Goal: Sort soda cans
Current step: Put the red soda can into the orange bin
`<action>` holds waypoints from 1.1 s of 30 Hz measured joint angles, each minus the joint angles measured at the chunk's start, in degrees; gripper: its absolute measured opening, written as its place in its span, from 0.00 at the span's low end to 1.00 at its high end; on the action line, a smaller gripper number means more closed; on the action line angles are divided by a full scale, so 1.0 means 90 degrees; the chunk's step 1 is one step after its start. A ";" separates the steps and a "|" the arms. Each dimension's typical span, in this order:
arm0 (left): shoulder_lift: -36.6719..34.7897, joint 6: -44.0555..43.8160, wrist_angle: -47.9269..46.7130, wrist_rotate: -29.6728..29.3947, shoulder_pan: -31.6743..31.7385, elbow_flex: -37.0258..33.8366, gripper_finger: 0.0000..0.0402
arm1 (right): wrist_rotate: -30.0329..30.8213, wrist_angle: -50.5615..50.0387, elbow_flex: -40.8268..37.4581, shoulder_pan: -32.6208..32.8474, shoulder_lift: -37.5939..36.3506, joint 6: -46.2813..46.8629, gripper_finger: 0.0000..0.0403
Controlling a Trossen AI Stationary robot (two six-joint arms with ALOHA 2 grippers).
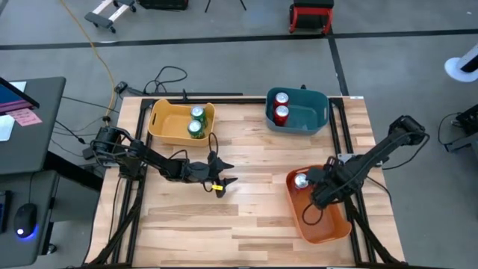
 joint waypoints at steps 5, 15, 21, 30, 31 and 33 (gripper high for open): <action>0.0000 -0.0002 -0.0032 0.0000 -0.0009 0.0000 0.65 | -0.0021 0.0058 0.0000 -0.0133 -0.0009 -0.0107 0.72; 0.0000 -0.0002 -0.0027 0.0012 -0.0012 0.0000 0.65 | -0.0097 0.0080 -0.0151 -0.0239 -0.0006 0.0111 0.83; 0.0000 -0.0002 -0.0024 0.0015 -0.0012 0.0000 0.65 | -0.0097 0.0091 -0.0151 -0.0234 -0.0006 0.0183 0.84; 0.0000 -0.0002 -0.0012 0.0015 -0.0012 0.0000 0.65 | -0.0384 0.0140 -0.0151 -0.0234 -0.0006 0.0254 0.85; 0.0000 -0.0002 -0.0007 0.0015 -0.0012 0.0000 0.65 | -0.0481 0.0184 -0.0151 -0.0234 -0.0006 0.0252 0.85; 0.0000 -0.0002 0.0042 0.0014 -0.0007 0.0012 0.65 | -0.0632 0.0264 -0.0151 -0.0234 -0.0006 0.0250 0.85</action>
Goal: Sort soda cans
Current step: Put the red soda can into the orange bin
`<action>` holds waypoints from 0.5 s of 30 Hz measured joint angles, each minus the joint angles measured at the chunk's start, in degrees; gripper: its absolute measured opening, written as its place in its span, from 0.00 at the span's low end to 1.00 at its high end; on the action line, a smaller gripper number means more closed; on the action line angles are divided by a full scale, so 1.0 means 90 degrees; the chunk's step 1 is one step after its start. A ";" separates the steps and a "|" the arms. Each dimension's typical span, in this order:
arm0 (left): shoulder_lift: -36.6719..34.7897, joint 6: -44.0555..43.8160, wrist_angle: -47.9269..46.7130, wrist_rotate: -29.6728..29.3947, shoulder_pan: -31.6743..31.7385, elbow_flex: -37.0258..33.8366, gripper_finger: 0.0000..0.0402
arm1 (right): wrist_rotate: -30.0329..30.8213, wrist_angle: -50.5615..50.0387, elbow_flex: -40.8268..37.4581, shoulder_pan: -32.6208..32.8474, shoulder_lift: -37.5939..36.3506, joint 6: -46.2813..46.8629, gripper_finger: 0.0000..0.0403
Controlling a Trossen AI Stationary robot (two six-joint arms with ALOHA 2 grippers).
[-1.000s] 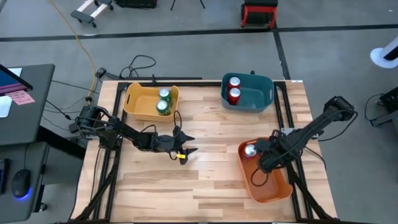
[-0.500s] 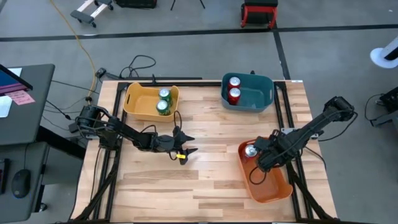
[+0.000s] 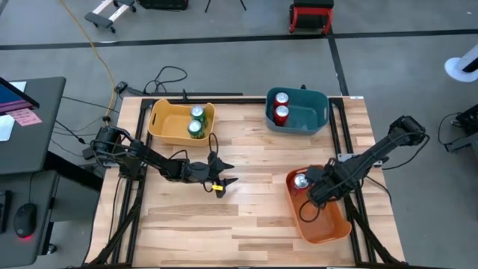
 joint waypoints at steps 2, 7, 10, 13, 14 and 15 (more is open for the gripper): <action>0.0000 0.0018 0.0024 0.0007 0.0039 0.0073 0.65 | -0.0043 0.0005 0.0002 0.0002 0.0002 0.0030 0.85; 0.0000 0.0278 -0.0059 0.0117 0.0048 0.0251 0.65 | 0.0205 -0.0006 0.0002 0.0116 0.0002 0.0475 0.85; 0.0000 0.0432 -0.0098 0.0307 0.0046 0.0311 0.65 | 0.0238 0.0015 0.0002 0.0197 0.0002 0.0476 0.85; 0.0000 0.0502 -0.0079 0.0341 0.0046 0.0379 0.65 | 0.0210 0.0017 0.0002 0.0178 0.0009 0.0483 0.85; 0.0000 0.0527 -0.0081 0.0341 0.0046 0.0382 0.65 | 0.0216 0.0017 0.0007 0.0173 0.0027 0.0485 0.85; 0.0001 0.0563 -0.0087 0.0341 0.0046 0.0382 0.65 | 0.0224 0.0023 0.0007 0.0172 0.0040 0.0485 0.85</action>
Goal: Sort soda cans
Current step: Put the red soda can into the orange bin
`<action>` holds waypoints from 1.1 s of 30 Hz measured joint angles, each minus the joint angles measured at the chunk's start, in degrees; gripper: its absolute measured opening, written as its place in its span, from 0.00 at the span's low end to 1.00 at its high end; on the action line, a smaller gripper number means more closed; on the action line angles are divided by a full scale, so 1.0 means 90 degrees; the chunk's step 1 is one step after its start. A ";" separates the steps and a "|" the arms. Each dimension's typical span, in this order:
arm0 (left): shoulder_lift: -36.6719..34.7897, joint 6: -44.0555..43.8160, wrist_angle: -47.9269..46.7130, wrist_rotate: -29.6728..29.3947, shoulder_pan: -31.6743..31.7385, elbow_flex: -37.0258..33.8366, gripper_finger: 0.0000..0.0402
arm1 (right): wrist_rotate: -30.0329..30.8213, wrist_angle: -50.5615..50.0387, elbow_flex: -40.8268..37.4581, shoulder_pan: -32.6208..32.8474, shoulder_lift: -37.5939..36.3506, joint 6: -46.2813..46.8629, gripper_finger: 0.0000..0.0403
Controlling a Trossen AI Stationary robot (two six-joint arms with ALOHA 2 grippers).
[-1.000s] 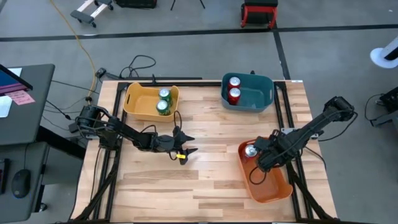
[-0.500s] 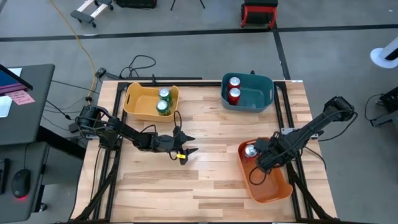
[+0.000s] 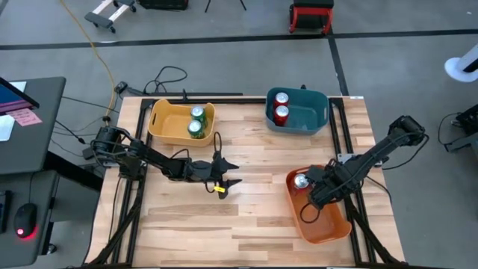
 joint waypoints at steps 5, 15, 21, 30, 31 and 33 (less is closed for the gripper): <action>0.0002 0.0054 0.0033 -0.0016 0.0000 0.0000 0.65 | 0.0009 0.0041 0.0000 0.0002 0.0002 0.0319 0.85; 0.0002 -0.0066 -0.0612 -0.0046 -0.0014 0.0000 0.65 | 0.0336 0.0074 0.0002 -0.0043 0.0036 0.0282 0.85; 0.0002 -0.0341 -0.0459 -0.0160 0.0001 0.0000 0.65 | 0.0355 0.0089 0.0002 0.0023 0.0036 0.0313 0.85; 0.0002 -0.0274 -0.0472 -0.0255 0.0068 0.0000 0.65 | 0.0408 0.0610 -0.0559 -0.0042 0.0014 0.0642 0.85; 0.0002 -0.0274 -0.0470 -0.0257 0.0081 0.0000 0.65 | 0.0375 0.0650 -0.0648 -0.0070 0.0000 0.0808 0.85; 0.0002 -0.0274 -0.0469 -0.0257 0.0092 0.0000 0.65 | 0.0318 0.0645 -0.0751 -0.0137 -0.0006 0.1012 0.86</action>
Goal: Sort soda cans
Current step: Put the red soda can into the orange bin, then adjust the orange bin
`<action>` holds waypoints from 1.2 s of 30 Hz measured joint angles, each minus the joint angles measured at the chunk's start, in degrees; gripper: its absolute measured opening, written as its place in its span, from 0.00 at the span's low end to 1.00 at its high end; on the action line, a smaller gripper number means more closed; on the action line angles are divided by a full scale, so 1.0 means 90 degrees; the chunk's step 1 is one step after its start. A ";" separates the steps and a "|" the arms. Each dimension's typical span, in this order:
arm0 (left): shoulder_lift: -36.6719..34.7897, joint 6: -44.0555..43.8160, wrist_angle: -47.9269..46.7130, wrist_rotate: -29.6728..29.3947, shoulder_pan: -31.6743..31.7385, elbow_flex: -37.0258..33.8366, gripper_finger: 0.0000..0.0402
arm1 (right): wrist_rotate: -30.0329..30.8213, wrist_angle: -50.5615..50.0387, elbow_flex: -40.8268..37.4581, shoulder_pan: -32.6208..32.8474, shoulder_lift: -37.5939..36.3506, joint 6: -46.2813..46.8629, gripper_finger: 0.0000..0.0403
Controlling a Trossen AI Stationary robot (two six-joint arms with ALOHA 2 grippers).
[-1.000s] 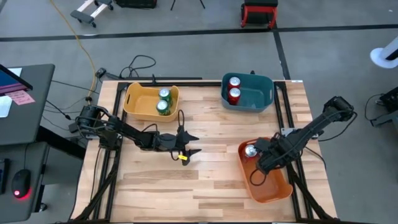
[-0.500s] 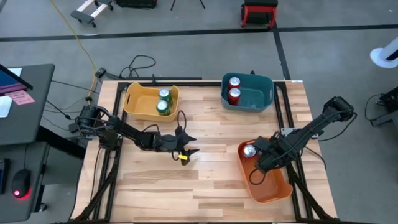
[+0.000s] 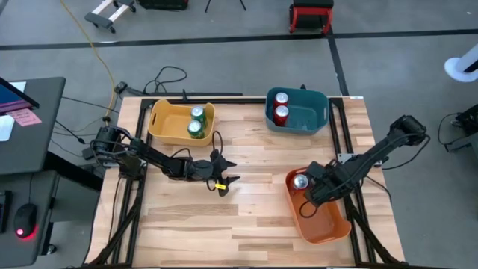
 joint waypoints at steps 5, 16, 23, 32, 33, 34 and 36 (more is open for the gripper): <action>0.0000 0.0076 -0.0001 0.0002 0.0002 0.0000 0.65 | -0.0043 -0.0027 0.0052 0.0016 0.0018 0.0011 0.91; 0.0000 -0.0075 -0.0025 0.0012 0.0019 0.0000 0.65 | -0.0160 -0.0703 0.0451 0.0158 0.0027 -0.0013 0.96; 0.0000 -0.0053 0.0004 0.0015 0.0019 0.0000 0.65 | 0.0122 -0.0871 0.0739 0.0376 0.0024 -0.0013 0.96; -0.0030 -0.0019 0.0026 -0.0258 -0.0007 0.0000 0.65 | 0.0287 -0.1218 0.1507 0.0492 0.0024 0.0029 0.96; -0.0059 -0.0019 0.0006 -0.0417 -0.0028 0.0000 0.65 | 0.0349 -0.1375 0.1606 0.0502 0.0024 0.0099 0.96; -0.0085 -0.0002 0.0015 -0.0550 -0.0042 0.0000 0.65 | 0.0400 -0.1539 0.1709 0.0536 0.0024 0.0181 0.96; -0.0170 0.0044 -0.0057 -0.0631 -0.0063 0.0000 0.65 | 0.0503 -0.1902 0.1937 0.0616 0.0024 0.0368 0.96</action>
